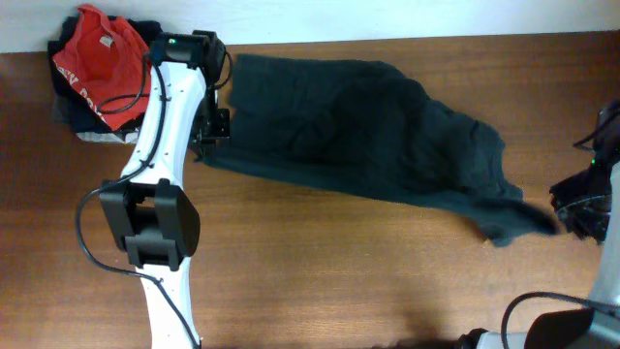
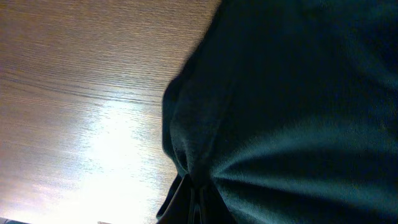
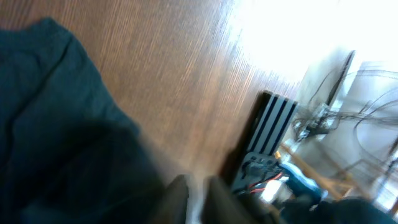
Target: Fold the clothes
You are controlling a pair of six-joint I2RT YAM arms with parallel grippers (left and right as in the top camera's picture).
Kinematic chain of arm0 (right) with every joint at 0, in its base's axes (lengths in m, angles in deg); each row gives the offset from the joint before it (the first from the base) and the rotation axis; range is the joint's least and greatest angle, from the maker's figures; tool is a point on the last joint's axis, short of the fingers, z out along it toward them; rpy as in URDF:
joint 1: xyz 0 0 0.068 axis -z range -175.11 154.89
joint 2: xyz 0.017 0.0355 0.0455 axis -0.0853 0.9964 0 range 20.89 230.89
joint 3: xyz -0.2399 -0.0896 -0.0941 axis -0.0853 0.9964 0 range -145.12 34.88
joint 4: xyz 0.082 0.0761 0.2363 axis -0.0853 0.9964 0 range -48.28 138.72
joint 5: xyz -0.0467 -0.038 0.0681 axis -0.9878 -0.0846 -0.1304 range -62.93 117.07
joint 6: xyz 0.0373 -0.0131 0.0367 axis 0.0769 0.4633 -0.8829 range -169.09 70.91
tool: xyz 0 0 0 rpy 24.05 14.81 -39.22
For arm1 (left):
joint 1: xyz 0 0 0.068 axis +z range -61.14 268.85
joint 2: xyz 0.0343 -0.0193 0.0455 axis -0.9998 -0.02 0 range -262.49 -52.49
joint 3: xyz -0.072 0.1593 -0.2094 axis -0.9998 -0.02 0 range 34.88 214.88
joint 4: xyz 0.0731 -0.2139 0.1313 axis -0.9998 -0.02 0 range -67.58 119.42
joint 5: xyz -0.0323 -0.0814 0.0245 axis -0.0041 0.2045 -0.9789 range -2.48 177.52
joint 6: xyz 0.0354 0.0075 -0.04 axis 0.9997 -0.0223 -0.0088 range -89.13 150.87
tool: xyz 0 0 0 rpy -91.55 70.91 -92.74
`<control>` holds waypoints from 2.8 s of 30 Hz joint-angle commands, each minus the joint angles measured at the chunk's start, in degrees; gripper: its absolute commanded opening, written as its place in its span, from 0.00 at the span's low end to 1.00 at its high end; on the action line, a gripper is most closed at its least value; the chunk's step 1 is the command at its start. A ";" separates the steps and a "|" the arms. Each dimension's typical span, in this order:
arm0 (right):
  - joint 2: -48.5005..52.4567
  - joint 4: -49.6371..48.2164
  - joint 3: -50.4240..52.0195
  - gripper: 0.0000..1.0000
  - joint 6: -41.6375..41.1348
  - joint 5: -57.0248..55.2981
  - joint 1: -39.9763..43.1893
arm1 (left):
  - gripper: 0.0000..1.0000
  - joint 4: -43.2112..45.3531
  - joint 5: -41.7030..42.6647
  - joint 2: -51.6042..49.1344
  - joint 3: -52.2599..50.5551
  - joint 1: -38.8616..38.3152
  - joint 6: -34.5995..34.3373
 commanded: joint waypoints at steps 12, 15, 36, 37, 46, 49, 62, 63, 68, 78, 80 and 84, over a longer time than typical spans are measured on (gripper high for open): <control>-0.94 -4.70 0.48 0.99 3.30 -1.62 0.61 | 0.75 1.01 -6.16 0.74 -3.08 0.11 -0.55; -0.72 -8.02 0.48 0.99 5.73 0.42 0.61 | 0.93 2.67 -6.16 0.74 -3.08 0.11 -0.55; 24.39 -42.60 0.59 0.04 19.54 22.21 -12.20 | 0.70 32.76 9.57 0.50 -3.37 -5.22 -0.50; 25.88 -43.69 0.59 0.04 19.54 22.25 -12.17 | 0.70 32.76 9.57 0.48 -3.45 -5.57 -0.52; 34.18 -51.71 0.59 0.04 21.35 21.62 -12.09 | 0.86 33.48 9.57 -1.75 -3.52 -7.58 -0.52; 34.67 -53.27 0.59 0.04 21.24 21.35 -12.09 | 0.87 33.53 9.57 -2.93 -3.52 -7.67 -0.52; 38.73 -56.98 0.59 0.07 21.24 12.85 -11.39 | 0.94 33.81 9.57 -5.18 -3.52 -7.67 -0.52; 39.32 -57.31 0.59 0.07 21.24 12.85 -11.10 | 0.94 33.81 9.57 -5.18 -3.52 -7.67 -0.52; 40.83 -58.69 0.59 0.07 21.24 10.51 -8.55 | 0.95 33.64 9.57 -5.18 -3.52 -7.67 -0.52; 40.83 -66.42 -0.46 0.13 24.70 5.42 -4.66 | 0.95 33.57 9.57 -5.18 -3.52 -7.67 0.00; 40.83 -67.06 -1.79 0.17 25.64 5.14 -4.44 | 0.95 33.59 9.57 -5.18 -3.52 -7.67 1.64; 40.81 -63.25 -7.91 0.39 26.14 4.96 -4.52 | 0.96 33.66 9.64 -5.18 -3.52 -7.67 4.04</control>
